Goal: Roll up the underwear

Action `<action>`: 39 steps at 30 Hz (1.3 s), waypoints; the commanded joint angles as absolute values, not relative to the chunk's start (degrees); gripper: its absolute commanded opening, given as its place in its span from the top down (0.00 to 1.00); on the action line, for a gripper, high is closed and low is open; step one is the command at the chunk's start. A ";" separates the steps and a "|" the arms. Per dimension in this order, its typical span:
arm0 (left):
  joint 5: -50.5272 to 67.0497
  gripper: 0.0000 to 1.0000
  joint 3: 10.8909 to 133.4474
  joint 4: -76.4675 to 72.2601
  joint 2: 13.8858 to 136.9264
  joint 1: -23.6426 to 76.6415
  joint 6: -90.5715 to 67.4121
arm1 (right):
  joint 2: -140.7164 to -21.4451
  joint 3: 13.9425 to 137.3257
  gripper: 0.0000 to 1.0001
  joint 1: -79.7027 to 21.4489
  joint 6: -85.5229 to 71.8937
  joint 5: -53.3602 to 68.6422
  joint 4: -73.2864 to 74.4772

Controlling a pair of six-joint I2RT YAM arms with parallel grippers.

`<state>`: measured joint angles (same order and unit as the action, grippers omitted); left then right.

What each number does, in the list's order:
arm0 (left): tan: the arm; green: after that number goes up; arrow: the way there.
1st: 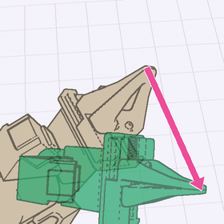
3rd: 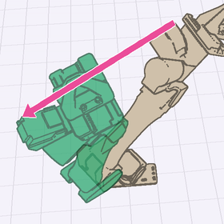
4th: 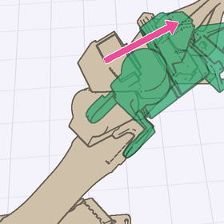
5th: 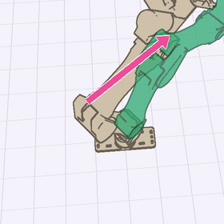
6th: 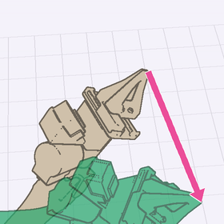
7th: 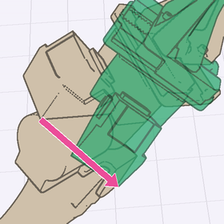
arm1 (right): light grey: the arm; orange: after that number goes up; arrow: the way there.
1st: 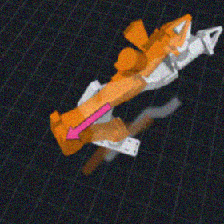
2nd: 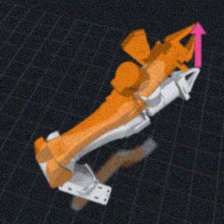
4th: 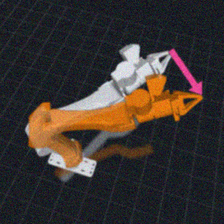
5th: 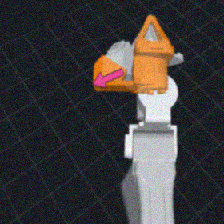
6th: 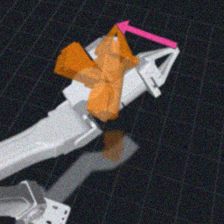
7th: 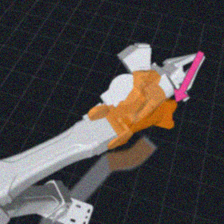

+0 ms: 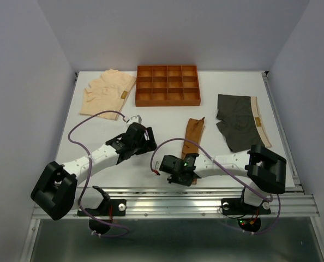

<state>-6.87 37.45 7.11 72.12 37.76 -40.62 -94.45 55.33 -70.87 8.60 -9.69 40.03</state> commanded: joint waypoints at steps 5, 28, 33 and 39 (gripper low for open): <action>-7.03 0.01 37.27 9.31 66.37 37.44 -39.81 | -92.46 55.54 0.87 -70.05 9.75 -2.83 29.98; 2.54 0.01 28.66 10.55 57.74 37.44 -47.11 | -97.29 57.48 0.99 -48.96 -5.18 42.09 16.97; 4.22 0.01 26.20 9.59 57.39 37.44 -49.22 | -102.82 56.87 0.99 -44.13 -8.61 47.90 13.98; 8.52 0.01 23.73 3.71 55.46 37.44 -48.87 | -106.43 57.92 0.99 -40.88 -12.11 51.25 12.22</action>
<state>4.91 25.08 8.88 57.45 37.28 -49.01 -105.27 55.83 -42.59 -8.25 46.37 16.32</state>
